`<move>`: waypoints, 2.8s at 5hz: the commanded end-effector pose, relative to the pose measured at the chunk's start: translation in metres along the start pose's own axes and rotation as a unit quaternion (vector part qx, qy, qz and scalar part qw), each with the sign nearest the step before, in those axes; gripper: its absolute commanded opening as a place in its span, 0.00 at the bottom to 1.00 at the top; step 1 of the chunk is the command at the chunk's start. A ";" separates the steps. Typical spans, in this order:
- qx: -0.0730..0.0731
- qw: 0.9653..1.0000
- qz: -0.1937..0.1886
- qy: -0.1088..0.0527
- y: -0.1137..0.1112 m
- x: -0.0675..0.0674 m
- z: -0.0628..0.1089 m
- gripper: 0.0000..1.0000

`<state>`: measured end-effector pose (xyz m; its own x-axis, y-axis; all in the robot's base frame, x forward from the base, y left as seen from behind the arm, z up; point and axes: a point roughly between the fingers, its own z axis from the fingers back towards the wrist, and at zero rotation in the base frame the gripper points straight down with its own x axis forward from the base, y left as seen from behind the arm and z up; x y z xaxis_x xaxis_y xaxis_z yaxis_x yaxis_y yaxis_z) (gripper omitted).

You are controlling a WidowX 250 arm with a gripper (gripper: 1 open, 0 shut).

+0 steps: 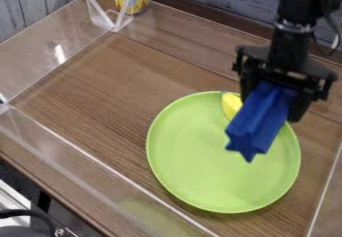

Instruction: Remove the banana from inside the green plate and put it on the table

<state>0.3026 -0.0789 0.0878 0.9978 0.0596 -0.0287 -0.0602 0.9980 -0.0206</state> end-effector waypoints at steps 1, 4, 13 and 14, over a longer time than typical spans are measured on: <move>-0.014 0.999 -0.009 -0.038 -0.003 0.013 0.027 0.00; -0.016 0.997 -0.053 -0.052 0.031 0.007 0.041 0.00; -0.015 0.997 0.029 -0.070 0.042 0.009 0.069 0.00; -0.014 0.996 0.033 -0.077 0.087 0.015 0.062 1.00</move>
<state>0.3122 0.0109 0.1327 0.9879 0.1378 0.0717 -0.1345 0.9897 -0.0491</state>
